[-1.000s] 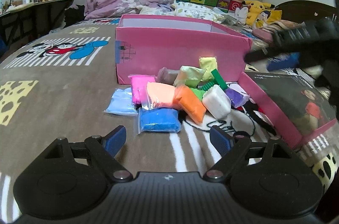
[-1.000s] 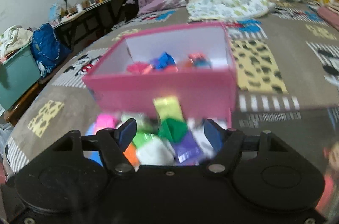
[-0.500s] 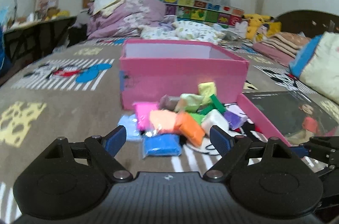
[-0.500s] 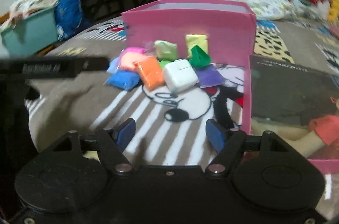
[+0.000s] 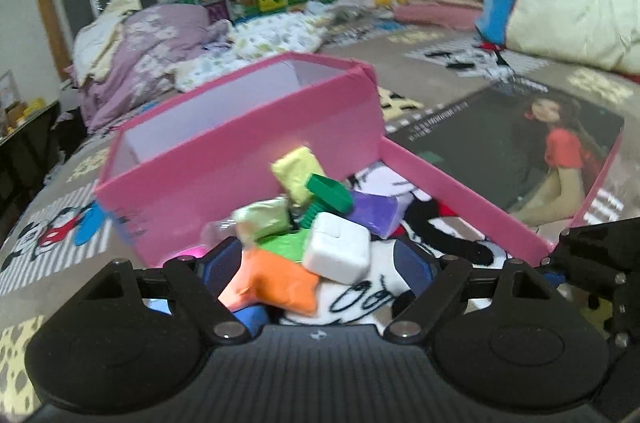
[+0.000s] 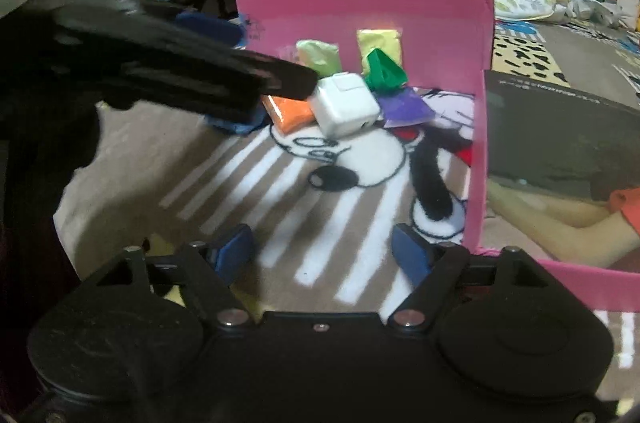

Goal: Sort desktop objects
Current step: 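Reach the left gripper into the pile and grasp the white cube adapter, then lift the white adapter with the left gripper and carry it over the pink box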

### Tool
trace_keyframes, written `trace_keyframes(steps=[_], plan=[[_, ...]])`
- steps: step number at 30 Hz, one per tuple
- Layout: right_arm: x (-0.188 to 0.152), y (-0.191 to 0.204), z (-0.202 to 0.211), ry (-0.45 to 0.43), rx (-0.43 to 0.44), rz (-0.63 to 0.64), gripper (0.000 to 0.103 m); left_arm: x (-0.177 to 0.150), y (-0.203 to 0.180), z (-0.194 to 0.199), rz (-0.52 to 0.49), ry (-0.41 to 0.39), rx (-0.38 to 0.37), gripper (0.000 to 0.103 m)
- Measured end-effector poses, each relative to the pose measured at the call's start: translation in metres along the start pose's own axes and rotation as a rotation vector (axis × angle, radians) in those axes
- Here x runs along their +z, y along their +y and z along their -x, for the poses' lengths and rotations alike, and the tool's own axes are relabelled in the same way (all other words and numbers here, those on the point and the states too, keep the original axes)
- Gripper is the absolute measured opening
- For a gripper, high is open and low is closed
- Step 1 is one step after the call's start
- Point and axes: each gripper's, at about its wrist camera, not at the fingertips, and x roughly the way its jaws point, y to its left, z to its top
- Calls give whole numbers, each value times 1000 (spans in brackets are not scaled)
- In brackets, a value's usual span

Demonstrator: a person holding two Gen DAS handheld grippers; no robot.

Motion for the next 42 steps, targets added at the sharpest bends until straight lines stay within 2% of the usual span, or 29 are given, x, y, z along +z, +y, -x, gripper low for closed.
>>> trace_keyframes(steps=[2,7,9,16,18,24,29,35,42], plan=[[-2,3,-1,1,0,15,91,0,-6,-11,-33,25,-6,71],[-5,12,-5,1,-12,37,101,-1,-13,-28,-112,61,9,66],[-5,12,-6,1,-9,34,102,0,-16,-34,-159,79,17,55],[-2,13,-6,1,-14,26,103,3,-22,-52,-244,133,15,53],[-1,11,-5,-6,-3,11,103,4,-23,-54,-244,143,6,45],[2,7,-3,-40,24,-30,103,7,-19,-47,-197,145,-13,44],[5,12,-3,-54,38,-10,103,10,-14,-34,-169,128,-18,44],[5,29,-5,-48,65,50,103,18,-5,-12,-176,83,10,44],[12,29,-11,-63,45,44,102,32,20,8,-134,38,57,45]])
